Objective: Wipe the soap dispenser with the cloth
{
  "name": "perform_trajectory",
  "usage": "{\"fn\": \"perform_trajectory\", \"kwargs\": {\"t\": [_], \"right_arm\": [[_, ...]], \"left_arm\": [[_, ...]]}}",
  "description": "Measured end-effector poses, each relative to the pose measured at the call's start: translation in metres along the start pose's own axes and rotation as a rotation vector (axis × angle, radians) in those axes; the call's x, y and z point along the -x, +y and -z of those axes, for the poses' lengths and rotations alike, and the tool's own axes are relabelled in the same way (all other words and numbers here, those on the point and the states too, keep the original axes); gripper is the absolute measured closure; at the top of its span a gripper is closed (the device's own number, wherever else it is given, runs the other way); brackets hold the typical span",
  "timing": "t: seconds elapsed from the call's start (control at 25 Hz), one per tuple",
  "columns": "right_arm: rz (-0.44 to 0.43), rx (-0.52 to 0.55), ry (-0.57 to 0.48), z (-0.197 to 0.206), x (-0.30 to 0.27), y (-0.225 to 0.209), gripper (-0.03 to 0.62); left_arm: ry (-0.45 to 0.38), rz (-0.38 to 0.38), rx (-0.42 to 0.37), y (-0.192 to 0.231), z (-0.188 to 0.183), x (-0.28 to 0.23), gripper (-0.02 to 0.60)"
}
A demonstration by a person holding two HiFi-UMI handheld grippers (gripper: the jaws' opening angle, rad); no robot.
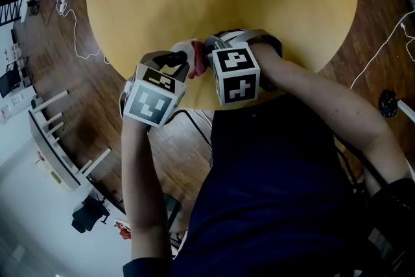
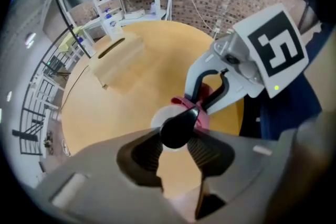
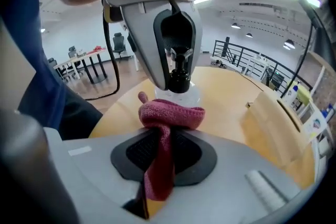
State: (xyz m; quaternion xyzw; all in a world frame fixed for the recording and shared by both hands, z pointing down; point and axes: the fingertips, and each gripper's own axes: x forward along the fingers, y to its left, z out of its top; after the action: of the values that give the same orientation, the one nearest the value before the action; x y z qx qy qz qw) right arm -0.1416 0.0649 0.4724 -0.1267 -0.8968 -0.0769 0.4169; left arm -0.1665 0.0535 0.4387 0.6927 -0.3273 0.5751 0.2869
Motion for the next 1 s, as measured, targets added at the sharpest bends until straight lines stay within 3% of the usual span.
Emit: {"fn": "perform_trajectory", "kwargs": {"t": [0.12, 0.24, 0.4, 0.6, 0.8, 1.0], "right_arm": [[0.03, 0.075, 0.072, 0.011, -0.008, -0.013, 0.528], [0.038, 0.075, 0.104, 0.017, -0.016, -0.025, 0.528], [0.091, 0.073, 0.121, 0.02, -0.021, -0.036, 0.527], [0.17, 0.082, 0.1, 0.017, -0.014, -0.042, 0.527], [0.247, 0.0, 0.024, 0.009, -0.009, -0.066, 0.528], [0.185, -0.072, 0.003, 0.014, -0.013, -0.053, 0.529]], "left_arm": [[0.021, 0.011, -0.112, 0.002, 0.002, -0.005, 0.442], [0.086, 0.033, -0.259, 0.004, 0.005, -0.003, 0.442], [0.135, 0.062, -0.456, 0.006, 0.007, -0.003, 0.44], [0.133, 0.066, -0.621, 0.003, 0.006, 0.001, 0.439], [0.121, 0.076, -0.628, 0.006, 0.008, -0.003, 0.439], [0.108, 0.082, -0.604, 0.005, 0.009, -0.004, 0.439]]}}
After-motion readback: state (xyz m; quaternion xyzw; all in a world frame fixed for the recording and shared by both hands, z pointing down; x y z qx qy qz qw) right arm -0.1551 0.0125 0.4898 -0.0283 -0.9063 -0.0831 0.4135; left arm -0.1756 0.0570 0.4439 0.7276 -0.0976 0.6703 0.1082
